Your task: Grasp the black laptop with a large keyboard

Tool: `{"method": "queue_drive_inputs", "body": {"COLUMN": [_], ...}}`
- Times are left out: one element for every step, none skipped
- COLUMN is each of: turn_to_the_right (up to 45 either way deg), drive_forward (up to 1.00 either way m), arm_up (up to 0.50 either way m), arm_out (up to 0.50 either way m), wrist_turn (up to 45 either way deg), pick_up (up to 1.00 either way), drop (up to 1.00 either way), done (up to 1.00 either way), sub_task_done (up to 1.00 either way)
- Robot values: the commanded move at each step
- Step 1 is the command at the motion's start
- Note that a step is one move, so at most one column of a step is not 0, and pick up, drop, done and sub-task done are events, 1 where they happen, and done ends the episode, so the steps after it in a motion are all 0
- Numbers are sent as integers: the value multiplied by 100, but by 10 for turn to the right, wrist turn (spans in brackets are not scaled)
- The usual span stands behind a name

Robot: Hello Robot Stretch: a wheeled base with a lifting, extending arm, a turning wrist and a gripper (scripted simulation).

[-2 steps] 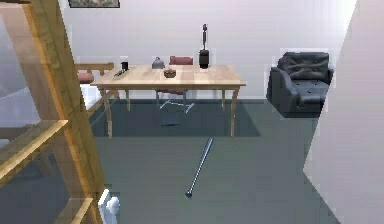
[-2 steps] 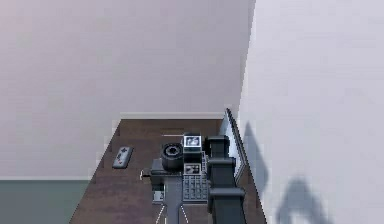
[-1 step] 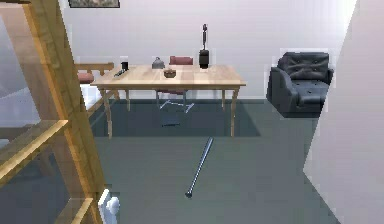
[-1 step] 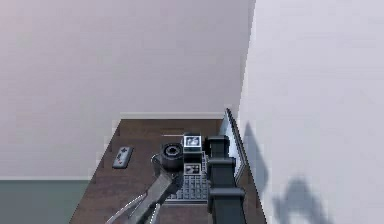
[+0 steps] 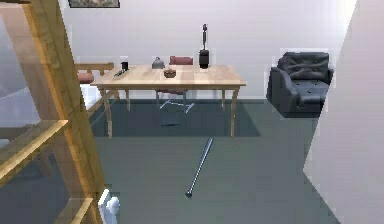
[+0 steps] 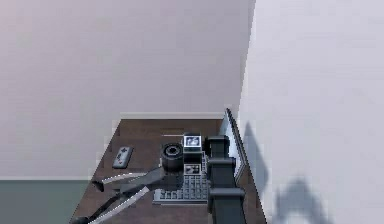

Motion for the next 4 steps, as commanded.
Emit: {"method": "queue_drive_inputs", "body": {"turn_to_the_right": [0, 0, 0, 0], "drive_forward": [0, 0, 0, 0], "arm_up": [0, 0, -30, 0], "arm_out": [0, 0, 0, 0], "wrist_turn": [450, 360, 0, 0], "pick_up": [0, 0, 0, 100], "drop": [0, 0, 0, 0], "done": [0, 0, 0, 0], "sub_task_done": [0, 0, 0, 0]}}
